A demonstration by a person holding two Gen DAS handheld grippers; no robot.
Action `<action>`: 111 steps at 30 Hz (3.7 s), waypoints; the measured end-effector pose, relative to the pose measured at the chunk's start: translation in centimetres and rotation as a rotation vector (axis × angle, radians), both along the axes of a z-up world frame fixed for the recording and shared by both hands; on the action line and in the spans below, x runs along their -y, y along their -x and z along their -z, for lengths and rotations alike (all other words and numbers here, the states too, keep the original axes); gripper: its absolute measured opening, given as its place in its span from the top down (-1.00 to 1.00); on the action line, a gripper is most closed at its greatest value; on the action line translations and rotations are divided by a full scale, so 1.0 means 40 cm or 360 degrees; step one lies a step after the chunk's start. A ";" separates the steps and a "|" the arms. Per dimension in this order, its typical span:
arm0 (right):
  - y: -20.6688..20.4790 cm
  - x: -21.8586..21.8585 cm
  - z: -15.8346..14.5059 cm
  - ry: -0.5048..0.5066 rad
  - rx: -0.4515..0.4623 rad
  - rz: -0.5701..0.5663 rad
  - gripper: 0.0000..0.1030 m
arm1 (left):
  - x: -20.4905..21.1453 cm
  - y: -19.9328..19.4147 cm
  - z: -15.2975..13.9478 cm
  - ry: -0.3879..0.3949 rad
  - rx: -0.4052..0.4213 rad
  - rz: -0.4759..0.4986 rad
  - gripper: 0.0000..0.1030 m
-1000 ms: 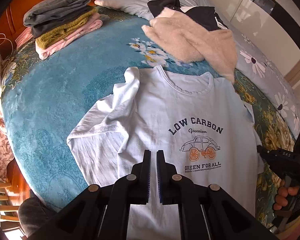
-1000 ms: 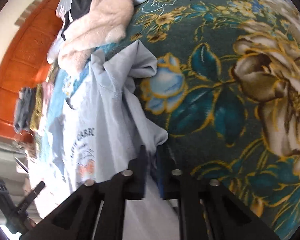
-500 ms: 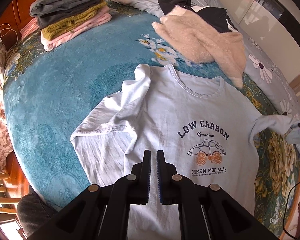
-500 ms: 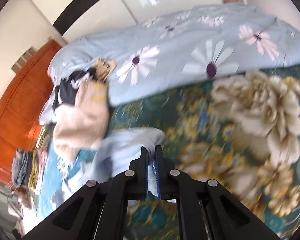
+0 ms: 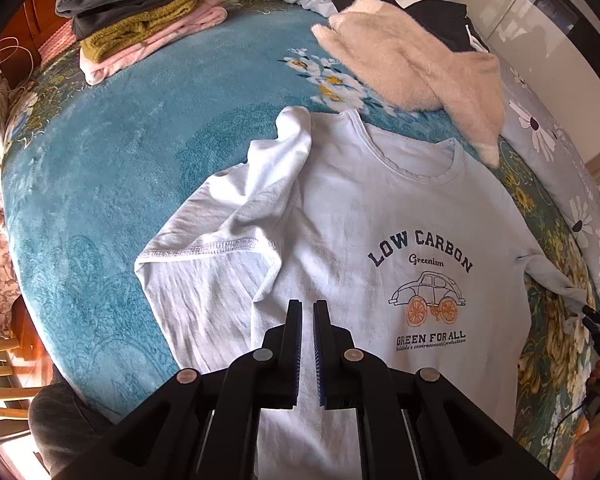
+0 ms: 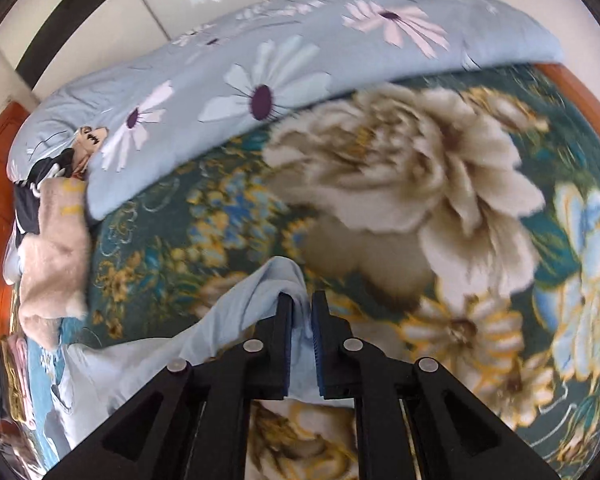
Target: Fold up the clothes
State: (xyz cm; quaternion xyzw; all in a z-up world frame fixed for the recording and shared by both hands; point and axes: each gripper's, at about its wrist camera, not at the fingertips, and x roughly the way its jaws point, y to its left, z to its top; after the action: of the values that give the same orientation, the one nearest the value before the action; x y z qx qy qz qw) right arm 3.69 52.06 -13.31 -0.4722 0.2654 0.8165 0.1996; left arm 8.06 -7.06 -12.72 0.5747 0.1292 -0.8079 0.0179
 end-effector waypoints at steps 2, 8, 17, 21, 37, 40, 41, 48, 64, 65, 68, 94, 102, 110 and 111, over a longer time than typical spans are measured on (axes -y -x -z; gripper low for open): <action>-0.033 -0.017 0.018 0.0022 0.0034 0.0032 0.52 | -0.004 0.000 0.007 0.0004 0.0019 0.0006 0.86; -0.073 -0.044 -0.036 0.0078 -0.0043 0.0027 0.33 | -0.011 0.005 0.009 0.0009 0.0029 0.0013 0.86; 0.061 0.014 0.032 0.0444 0.0000 0.0132 0.24 | -0.005 -0.002 -0.018 0.0030 -0.0004 0.0002 0.86; 0.103 0.018 0.070 0.0443 0.0076 0.0292 0.53 | 0.002 -0.003 -0.014 0.0025 0.0006 -0.0014 0.86; -0.008 0.036 0.032 0.0332 -0.0140 0.0033 0.89 | -0.007 -0.007 0.011 0.0024 0.0050 0.0021 0.86; -0.057 0.030 0.062 0.0400 -0.0161 0.0157 0.89 | -0.003 -0.005 0.019 0.0027 0.0068 0.0006 0.86; -0.047 0.038 0.054 0.0373 -0.0158 0.0125 0.89 | -0.004 -0.005 0.022 0.0029 0.0074 0.0006 0.86; 0.176 0.197 -0.015 0.0130 -0.0131 -0.0328 -0.09 | -0.016 -0.001 0.013 0.0058 0.0058 0.0024 0.86; 0.438 0.276 0.123 -0.0085 0.0278 -0.0501 0.86 | 0.027 -0.002 0.016 0.0092 0.0078 -0.0064 0.86; 0.430 0.261 0.118 -0.0055 0.0259 -0.0482 0.89 | 0.022 0.000 0.019 0.0091 0.0081 -0.0054 0.86; 0.399 0.212 0.094 0.0044 0.0174 -0.0424 0.92 | 0.012 0.005 0.022 0.0084 0.0083 -0.0037 0.86; -0.058 0.016 0.013 0.0258 -0.0164 0.0239 0.92 | 0.265 -0.046 0.067 -0.0073 0.0147 -0.0470 0.85; 0.004 0.239 0.032 0.0381 -0.0097 -0.0112 0.92 | 0.235 -0.048 0.158 -0.0267 0.0281 -0.0423 0.77; 0.015 0.360 0.040 0.0412 -0.0028 -0.0259 0.92 | 0.225 -0.041 0.134 -0.0266 0.0163 -0.0396 0.97; 0.020 0.371 0.040 0.0405 -0.0022 -0.0278 0.92 | 0.221 -0.034 0.113 -0.0189 0.0118 -0.0368 0.97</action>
State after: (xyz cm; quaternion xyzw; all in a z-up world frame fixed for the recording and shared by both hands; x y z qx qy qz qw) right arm 2.89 37.22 -14.90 -0.5093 0.3261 0.7938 0.0644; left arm 9.41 -15.91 -17.22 0.5855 0.2415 -0.7695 0.0818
